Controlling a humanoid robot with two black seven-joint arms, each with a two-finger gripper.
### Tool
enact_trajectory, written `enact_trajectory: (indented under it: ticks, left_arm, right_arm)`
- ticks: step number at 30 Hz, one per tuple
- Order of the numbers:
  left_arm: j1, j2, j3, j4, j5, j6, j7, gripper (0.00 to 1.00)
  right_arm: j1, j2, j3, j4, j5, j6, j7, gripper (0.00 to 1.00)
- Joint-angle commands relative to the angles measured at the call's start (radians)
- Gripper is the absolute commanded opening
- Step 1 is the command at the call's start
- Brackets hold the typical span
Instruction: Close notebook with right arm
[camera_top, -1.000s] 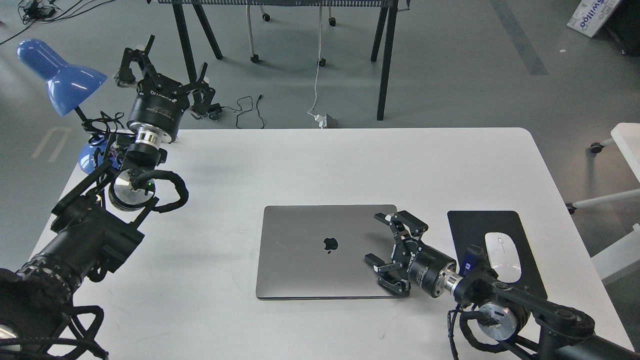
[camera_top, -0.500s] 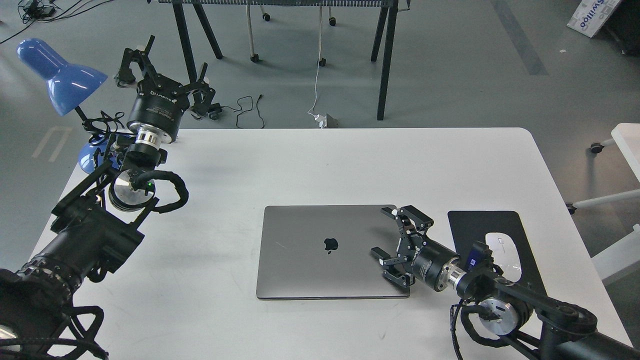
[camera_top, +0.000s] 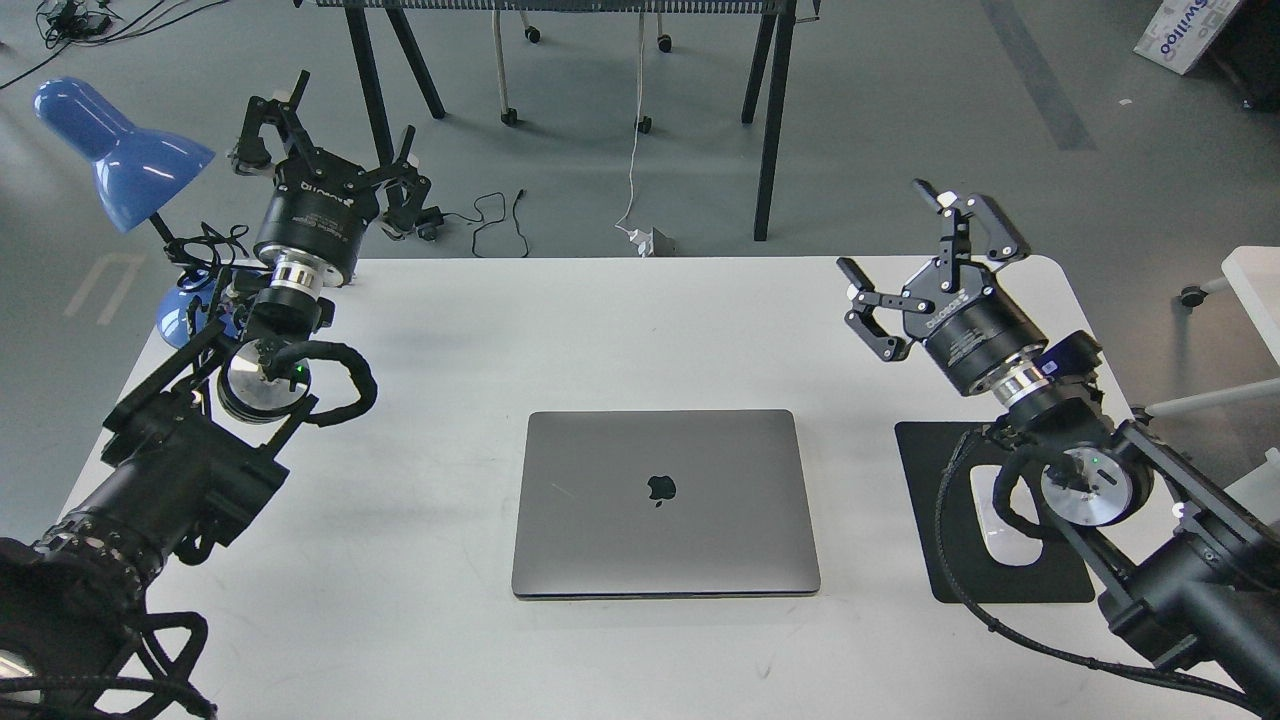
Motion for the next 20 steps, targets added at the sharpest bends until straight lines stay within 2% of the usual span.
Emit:
enact_trajectory:
  ticks: [1, 5, 11, 20]
  left_arm:
    - [0.0, 0.0, 0.0, 0.0, 0.0, 0.0, 0.0, 1.0]
    - [0.0, 0.0, -0.001, 0.0, 0.0, 0.001, 0.0, 1.0]
    - [0.0, 0.0, 0.0, 0.0, 0.0, 0.001, 0.0, 1.0]
    - [0.0, 0.0, 0.0, 0.0, 0.0, 0.0, 0.0, 1.0]
  right_arm:
    - [0.055, 0.009, 0.064, -0.111, 0.009, -0.009, -0.019, 0.99]
    - [0.104, 0.008, 0.072, -0.206, 0.047, 0.0, -0.017, 0.99]
    - [0.147, 0.006, 0.072, -0.307, 0.089, 0.079, -0.016, 1.0]
    - [0.219, 0.008, 0.056, -0.367, 0.089, 0.077, -0.019, 1.0]
